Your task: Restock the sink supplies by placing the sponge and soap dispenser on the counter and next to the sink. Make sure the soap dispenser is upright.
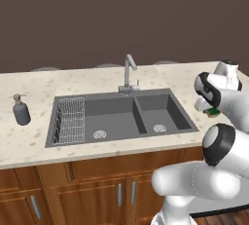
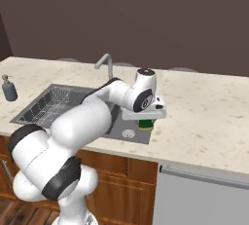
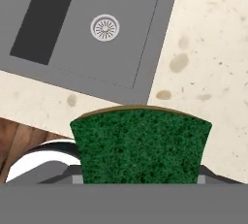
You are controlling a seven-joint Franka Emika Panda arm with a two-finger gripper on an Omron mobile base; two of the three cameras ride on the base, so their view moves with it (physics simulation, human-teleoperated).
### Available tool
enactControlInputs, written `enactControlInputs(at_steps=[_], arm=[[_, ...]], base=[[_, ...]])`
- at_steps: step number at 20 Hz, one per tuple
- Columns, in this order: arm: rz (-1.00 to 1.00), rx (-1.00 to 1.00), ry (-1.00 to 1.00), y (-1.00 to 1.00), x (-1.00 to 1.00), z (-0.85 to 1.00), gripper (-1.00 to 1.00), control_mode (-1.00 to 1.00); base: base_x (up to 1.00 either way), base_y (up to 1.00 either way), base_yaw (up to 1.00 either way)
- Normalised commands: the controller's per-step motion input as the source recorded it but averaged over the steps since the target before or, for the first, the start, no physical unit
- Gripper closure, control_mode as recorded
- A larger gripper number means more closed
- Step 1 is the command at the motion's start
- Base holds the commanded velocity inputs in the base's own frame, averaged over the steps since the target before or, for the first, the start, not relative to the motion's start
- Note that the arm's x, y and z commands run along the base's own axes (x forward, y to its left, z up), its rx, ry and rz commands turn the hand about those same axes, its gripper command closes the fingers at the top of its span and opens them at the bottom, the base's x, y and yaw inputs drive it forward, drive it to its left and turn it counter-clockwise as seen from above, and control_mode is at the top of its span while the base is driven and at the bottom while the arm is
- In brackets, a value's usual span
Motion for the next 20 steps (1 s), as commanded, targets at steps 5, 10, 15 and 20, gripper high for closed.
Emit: enactControlInputs(at_steps=[5, 10, 15, 20], arm=[[0.11, 0.01, -0.01, -0.49, 0.39, -0.65, 1.0, -1.0], [0.07, 0.0, -0.01, -0.05, 0.67, -0.73, 1.0, -1.0], [0.08, 0.0, -0.01, -0.02, 0.74, -0.48, 1.0, -1.0], [0.11, 0.0, 0.0, -0.45, 0.52, -0.12, 1.0, -1.0]], base=[[0.0, 0.0, 0.0], [0.0, 0.0, 0.0], [0.0, 0.0, 0.0], [0.0, 0.0, 0.0]])
